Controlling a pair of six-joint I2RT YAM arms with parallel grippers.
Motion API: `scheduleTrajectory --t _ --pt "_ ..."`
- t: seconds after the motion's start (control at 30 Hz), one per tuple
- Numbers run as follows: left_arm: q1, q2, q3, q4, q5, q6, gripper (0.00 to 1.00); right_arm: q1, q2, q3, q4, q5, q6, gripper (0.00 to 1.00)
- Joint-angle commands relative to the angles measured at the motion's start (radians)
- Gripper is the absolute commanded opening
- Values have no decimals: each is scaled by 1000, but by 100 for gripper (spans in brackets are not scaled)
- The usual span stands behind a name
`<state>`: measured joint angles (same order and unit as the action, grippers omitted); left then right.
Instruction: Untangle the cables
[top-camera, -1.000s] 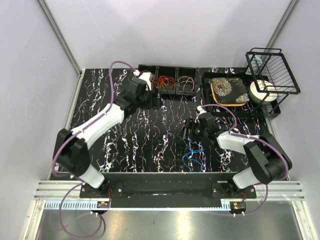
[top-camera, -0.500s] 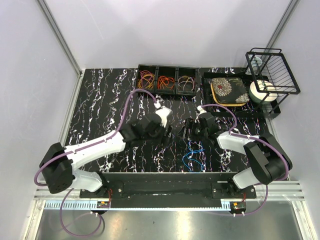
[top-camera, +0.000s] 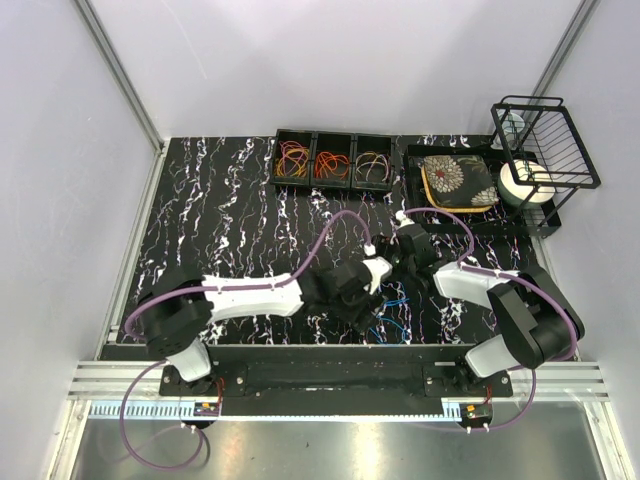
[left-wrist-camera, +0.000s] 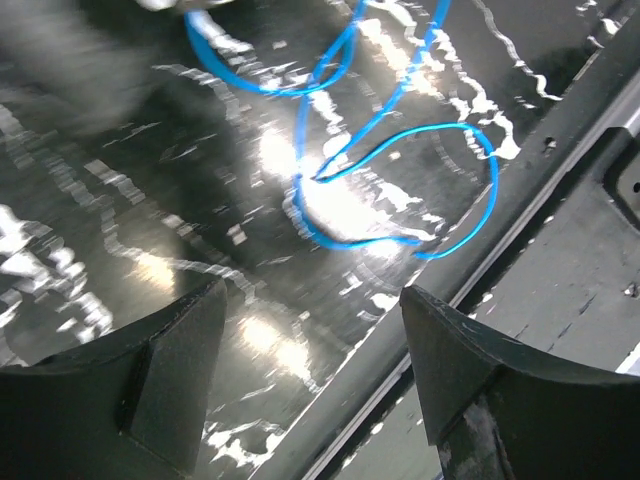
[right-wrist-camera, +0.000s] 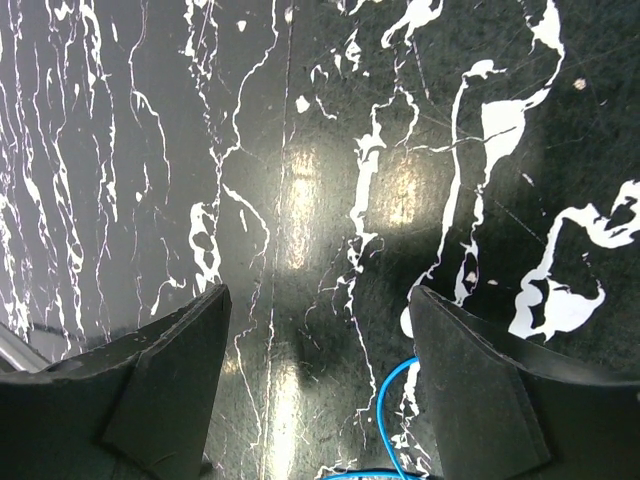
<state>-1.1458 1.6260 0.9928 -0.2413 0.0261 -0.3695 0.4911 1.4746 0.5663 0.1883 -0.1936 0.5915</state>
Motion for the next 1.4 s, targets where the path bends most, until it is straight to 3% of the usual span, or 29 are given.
scheduleTrajectory --t 0.0,0.2,0.57,0.7,0.77,0.9,0.93,0.97,1.1,1.37 --pt "-31 50 76 97 -12 11 73 6 23 41 -35 52 7 79" --pt "-46 106 99 151 -55 0 73 -16 12 27 -39 54 19 80" --pt "-52 169 118 204 -100 3 65 -212 7 -62 45 -70 119 80" --pt "-54 179 118 220 -100 4 56 -217 18 -57 54 -84 119 80" --pt "-54 193 121 229 -92 9 46 -215 20 -57 53 -89 119 80" --pt "-54 221 142 234 -81 15 21 -215 26 -54 54 -98 116 79" --pt "-54 224 150 226 -75 20 8 -215 27 -52 54 -98 114 79" --pt "-52 224 173 209 -69 24 1 -215 29 -52 54 -101 114 79" --pt "-52 184 256 44 -144 47 0 -215 26 -54 56 -107 113 79" --pt "9 -110 387 -260 -189 116 0 -215 46 -43 62 -139 102 79"
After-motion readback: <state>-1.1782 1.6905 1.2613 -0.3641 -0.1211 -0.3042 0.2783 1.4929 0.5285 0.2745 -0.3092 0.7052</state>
